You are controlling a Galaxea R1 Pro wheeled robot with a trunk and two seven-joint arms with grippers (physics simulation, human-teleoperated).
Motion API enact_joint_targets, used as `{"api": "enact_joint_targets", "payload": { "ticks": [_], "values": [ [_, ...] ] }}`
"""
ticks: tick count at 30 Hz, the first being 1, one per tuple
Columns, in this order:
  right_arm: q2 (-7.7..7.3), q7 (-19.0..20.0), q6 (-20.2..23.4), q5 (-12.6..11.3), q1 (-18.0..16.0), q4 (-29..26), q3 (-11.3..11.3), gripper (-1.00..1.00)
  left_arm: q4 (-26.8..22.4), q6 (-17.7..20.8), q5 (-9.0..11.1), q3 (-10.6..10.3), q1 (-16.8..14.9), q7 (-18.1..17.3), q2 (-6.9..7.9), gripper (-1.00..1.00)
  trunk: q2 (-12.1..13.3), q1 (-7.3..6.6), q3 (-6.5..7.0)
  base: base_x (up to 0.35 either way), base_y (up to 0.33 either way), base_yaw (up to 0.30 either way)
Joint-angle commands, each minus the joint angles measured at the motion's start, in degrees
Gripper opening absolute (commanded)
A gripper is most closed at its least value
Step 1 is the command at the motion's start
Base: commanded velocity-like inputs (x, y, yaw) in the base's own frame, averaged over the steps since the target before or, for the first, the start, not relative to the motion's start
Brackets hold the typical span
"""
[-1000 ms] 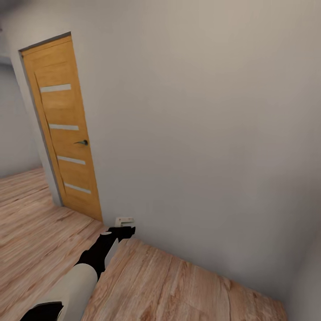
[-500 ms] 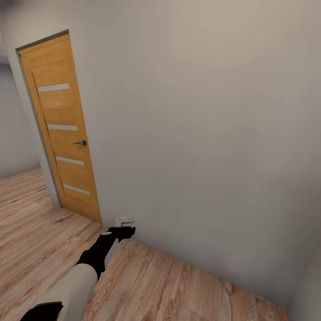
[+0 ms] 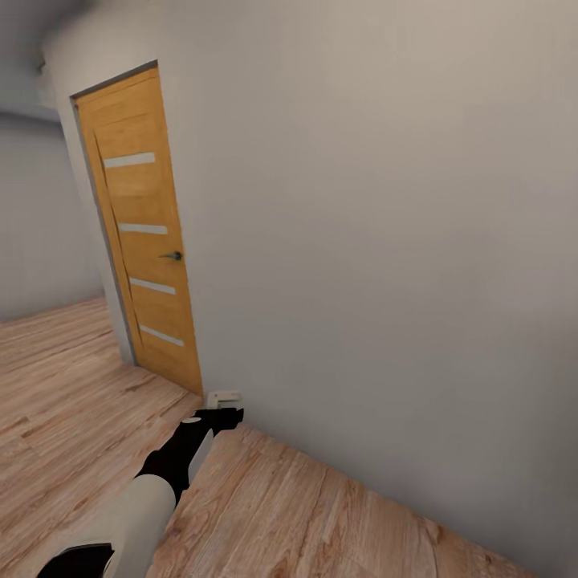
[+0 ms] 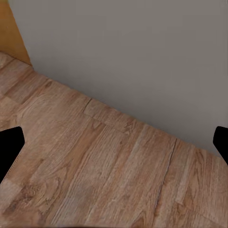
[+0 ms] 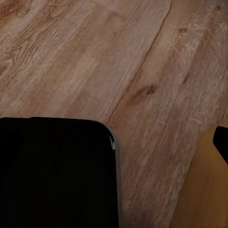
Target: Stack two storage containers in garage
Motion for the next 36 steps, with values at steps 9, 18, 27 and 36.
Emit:
{"api": "enact_joint_targets", "payload": {
  "ticks": [9, 18, 27, 36],
  "values": [
    [0.0, -0.3, -0.2, 0.3, 0.0, 0.0, 0.0, 1.0, -0.1, 0.3, -0.6, 0.4, 0.0, -0.1, -0.09, 1.0, 0.0, 0.0, -0.05, 0.0, 0.0, 0.066],
    [-0.01, -0.3, -0.2, 0.3, 0.0, 0.0, 0.0, 1.0, -0.1, 0.3, -0.7, 0.4, 0.0, -0.1, -0.1, 1.0, 0.0, 0.0, -0.05, 0.0, 0.0, 0.213],
    [0.0, -0.3, -0.2, 0.3, 0.0, 0.0, 0.0, 1.0, -0.1, 0.2, -0.7, 0.3, 0.0, -0.1, -0.23, 1.0, 0.0, 0.0, -0.05, 0.001, 0.0, 0.241],
    [-0.02, -0.3, -0.2, 0.3, 0.0, 0.0, 0.0, 1.0, -0.1, 0.3, -0.7, 0.3, 0.0, -0.1, -0.15, 1.0, 0.0, 0.0, -0.05, 0.248, 0.0, 0.018]
  ]
}}
